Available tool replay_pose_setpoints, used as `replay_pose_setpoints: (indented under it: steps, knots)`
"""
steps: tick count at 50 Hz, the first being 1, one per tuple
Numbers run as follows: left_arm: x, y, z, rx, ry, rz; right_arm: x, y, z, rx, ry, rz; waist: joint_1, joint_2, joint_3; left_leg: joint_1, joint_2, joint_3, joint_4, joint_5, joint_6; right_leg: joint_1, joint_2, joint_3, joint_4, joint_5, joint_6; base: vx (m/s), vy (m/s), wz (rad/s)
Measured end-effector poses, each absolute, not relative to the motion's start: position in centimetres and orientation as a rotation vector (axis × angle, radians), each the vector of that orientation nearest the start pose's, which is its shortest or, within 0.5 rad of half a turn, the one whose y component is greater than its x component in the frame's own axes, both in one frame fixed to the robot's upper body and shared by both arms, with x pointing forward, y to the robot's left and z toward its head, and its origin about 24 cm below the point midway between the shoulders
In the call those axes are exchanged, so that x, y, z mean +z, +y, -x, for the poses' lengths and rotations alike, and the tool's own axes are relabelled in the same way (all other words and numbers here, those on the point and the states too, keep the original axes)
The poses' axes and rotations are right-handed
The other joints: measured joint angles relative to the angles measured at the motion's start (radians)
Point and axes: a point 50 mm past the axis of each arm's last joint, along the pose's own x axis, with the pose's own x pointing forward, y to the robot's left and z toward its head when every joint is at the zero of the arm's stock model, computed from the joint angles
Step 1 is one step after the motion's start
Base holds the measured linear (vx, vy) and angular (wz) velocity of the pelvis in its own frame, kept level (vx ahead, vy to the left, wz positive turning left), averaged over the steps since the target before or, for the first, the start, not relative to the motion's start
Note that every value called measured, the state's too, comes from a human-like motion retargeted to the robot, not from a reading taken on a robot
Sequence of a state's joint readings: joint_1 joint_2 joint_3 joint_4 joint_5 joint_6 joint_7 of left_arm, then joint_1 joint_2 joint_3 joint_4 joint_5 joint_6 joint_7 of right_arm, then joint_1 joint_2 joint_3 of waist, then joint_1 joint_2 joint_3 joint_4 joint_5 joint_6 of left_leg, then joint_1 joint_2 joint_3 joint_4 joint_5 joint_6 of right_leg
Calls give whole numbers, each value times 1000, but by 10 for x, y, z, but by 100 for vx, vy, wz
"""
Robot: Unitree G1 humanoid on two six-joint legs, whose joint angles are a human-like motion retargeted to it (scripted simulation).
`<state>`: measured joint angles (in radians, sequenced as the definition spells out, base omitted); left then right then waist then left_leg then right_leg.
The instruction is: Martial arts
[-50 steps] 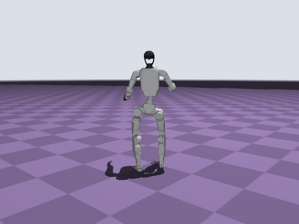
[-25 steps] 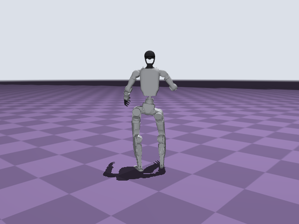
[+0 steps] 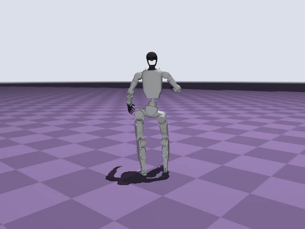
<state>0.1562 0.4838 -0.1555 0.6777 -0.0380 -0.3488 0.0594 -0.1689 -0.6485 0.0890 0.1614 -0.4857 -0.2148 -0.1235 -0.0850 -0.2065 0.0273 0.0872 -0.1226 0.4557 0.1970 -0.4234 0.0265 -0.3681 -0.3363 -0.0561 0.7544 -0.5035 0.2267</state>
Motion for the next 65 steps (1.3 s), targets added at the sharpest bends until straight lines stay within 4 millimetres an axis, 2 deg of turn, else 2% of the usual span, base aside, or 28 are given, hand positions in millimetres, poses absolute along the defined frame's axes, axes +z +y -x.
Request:
replay_pose_setpoints:
  steps: [5, 14, 22, 27, 32, 35, 38, 43, 48, 53, 60, 65]
  knots:
    - [-69, 269, -163, -20, 459, -450, 91, -236, -278, 109, -224, 1114, 0, -2, -11, 14, -13, -5, -51, 26, -3, -7, 1, 7, 0, -4, -10, 0, 0, 0]
    - [-43, 253, -191, -114, 313, -422, 76, -229, -272, 230, -148, 1094, -3, -2, -36, 44, -33, -23, -148, 82, -8, -22, 7, 21, 9, -9, -35, 0, 0, 0]
    - [-22, 227, -217, -323, 225, -418, 46, -214, -262, 385, -31, 1010, -24, 6, -69, 77, -45, -45, -230, 127, -7, -29, 16, 33, 28, -13, -64, 0, 0, 0]
    - [1, 192, -236, -597, 126, -453, 29, -187, -253, 536, 2, 917, -51, 16, -96, 83, -44, -60, -230, 122, -4, -28, 17, 36, 47, -23, -84, 0, 0, 0]
    - [48, 135, -245, -1025, -73, -554, 26, -156, -241, 723, -21, 851, -88, 32, -133, 86, -41, -77, -230, 113, -5, -24, 17, 36, 63, -35, -105, 2, 1, 11]
    - [81, 99, -236, -1319, -224, -644, 23, -146, -229, 842, -7, 832, -108, 44, -158, 88, -38, -88, -230, 106, -6, -20, 18, 35, 70, -39, -115, 4, 2, 21]
    - [109, 70, -219, -1578, -363, -733, 18, -144, -215, 936, 38, 819, -120, 56, -179, 90, -34, -99, -230, 100, -6, -13, 20, 33, 76, -40, -122, 3, 3, 21]
    - [134, 45, -193, -1867, -492, -851, 9, -150, -198, 997, 120, 787, -121, 68, -198, 98, -30, -112, -229, 91, -8, 2, 23, 32, 79, -39, -131, 1, 1, 7]
    - [137, 38, -183, -1975, -505, -884, 6, -155, -189, 969, 151, 737, -115, 69, -198, 105, -28, -118, -228, 85, -12, 13, 24, 32, 83, -41, -137, 0, 0, 0]
    - [130, 39, -178, -2013, -460, -850, 8, -157, -184, 924, 137, 697, -117, 71, -191, 110, -29, -120, -228, 83, -15, 18, 22, 36, 91, -45, -142, 0, 0, 0]
    - [104, 55, -170, -2015, -286, -716, 15, -157, -180, 878, 96, 654, -121, 77, -173, 104, -28, -125, -228, 91, -18, 14, 21, 38, 100, -45, -151, 0, 0, 0]
    - [86, 71, -164, -1954, -165, -595, 19, -157, -175, 853, 74, 614, -109, 72, -161, 90, -25, -128, -227, 101, -19, 5, 24, 35, 101, -40, -158, 0, 0, 0]
